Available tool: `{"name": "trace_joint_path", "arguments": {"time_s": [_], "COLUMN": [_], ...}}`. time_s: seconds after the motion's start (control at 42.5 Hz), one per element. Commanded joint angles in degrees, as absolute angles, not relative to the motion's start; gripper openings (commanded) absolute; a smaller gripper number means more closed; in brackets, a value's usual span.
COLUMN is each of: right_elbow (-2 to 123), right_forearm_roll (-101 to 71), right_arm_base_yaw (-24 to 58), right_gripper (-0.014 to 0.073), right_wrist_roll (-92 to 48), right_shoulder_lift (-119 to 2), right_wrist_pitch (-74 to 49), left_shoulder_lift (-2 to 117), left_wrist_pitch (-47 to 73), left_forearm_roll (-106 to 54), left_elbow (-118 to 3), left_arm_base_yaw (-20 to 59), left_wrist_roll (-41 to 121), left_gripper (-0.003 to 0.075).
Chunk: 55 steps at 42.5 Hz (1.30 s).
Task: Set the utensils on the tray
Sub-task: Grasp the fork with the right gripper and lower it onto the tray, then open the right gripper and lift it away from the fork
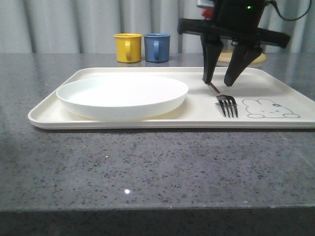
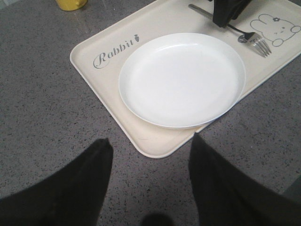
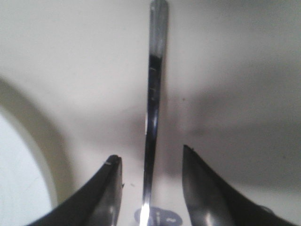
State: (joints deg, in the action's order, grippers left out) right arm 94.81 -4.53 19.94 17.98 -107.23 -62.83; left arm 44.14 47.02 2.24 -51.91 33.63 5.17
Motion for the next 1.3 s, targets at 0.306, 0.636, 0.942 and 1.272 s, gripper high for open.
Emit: {"name": "trace_joint_path", "arguments": {"time_s": [0.306, 0.636, 0.942, 1.272], "right_elbow": [81.4, 72.6, 72.6, 72.6], "right_forearm_roll": [2.8, 1.5, 1.5, -2.8], "right_arm_base_yaw": [8.9, -7.2, -9.5, -9.5], "right_gripper": [0.0347, 0.0347, 0.0341, 0.0314], "right_wrist_roll": [6.0, 1.4, 1.3, -1.2], "right_shoulder_lift": [-86.1, -85.3, -90.7, -93.9], "right_wrist_pitch": [-62.0, -58.7, -56.7, -57.6], "left_shoulder_lift": [44.0, 44.0, 44.0, 44.0], "left_wrist_pitch": [43.1, 43.1, 43.1, 43.1], "left_forearm_roll": [2.3, 2.3, 2.3, 2.3], "left_elbow": [-53.4, -53.4, -53.4, -53.4], "left_arm_base_yaw": [34.1, 34.1, 34.1, 34.1], "left_wrist_roll": [4.6, 4.6, 4.6, 4.6], "left_gripper": [0.0363, 0.0363, 0.0363, 0.0363]}}
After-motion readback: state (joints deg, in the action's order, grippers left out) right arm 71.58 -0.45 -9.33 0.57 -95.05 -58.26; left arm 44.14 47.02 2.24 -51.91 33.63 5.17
